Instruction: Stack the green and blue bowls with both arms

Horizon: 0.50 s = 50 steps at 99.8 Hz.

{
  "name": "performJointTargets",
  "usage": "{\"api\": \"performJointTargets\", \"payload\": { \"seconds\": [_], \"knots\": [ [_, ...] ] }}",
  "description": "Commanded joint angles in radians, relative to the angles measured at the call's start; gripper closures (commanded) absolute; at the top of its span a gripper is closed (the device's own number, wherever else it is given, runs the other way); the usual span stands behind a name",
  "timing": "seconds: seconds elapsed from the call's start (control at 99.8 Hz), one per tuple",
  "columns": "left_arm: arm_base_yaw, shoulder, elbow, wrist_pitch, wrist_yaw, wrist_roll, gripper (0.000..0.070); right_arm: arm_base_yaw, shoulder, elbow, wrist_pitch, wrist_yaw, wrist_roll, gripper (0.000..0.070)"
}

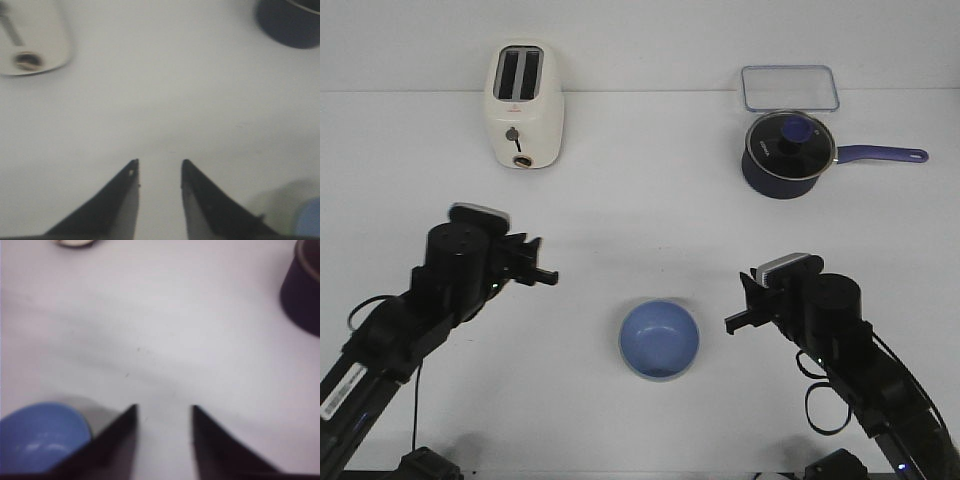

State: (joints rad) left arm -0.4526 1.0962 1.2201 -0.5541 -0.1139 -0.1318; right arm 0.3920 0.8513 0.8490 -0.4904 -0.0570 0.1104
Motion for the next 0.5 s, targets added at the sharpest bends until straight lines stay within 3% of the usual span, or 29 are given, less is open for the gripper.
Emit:
{"api": "performJointTargets", "payload": {
  "seconds": [0.0, 0.08, 0.17, 0.301, 0.491],
  "knots": [
    [0.039, -0.055, -0.018, -0.01, -0.079, 0.049, 0.0687, -0.004, -0.05, -0.041, 0.042, 0.03, -0.011, 0.07],
    [0.099, -0.165, -0.11, 0.044, -0.098, 0.08, 0.0687, -0.016, -0.151, -0.131, 0.129, 0.041, -0.011, 0.07],
    [0.17, -0.332, -0.293, 0.195, -0.1, 0.117, 0.0687, -0.028, -0.288, -0.257, 0.257, 0.052, -0.01, 0.07],
    [0.251, -0.586, -0.578, 0.417, -0.098, 0.174, 0.0688, -0.037, -0.478, -0.425, 0.441, 0.143, -0.01, 0.07],
    [0.304, -0.806, -0.757, 0.495, -0.098, 0.169, 0.0688, -0.04, -0.584, -0.51, 0.496, 0.29, -0.011, 0.07]
  ]
}}
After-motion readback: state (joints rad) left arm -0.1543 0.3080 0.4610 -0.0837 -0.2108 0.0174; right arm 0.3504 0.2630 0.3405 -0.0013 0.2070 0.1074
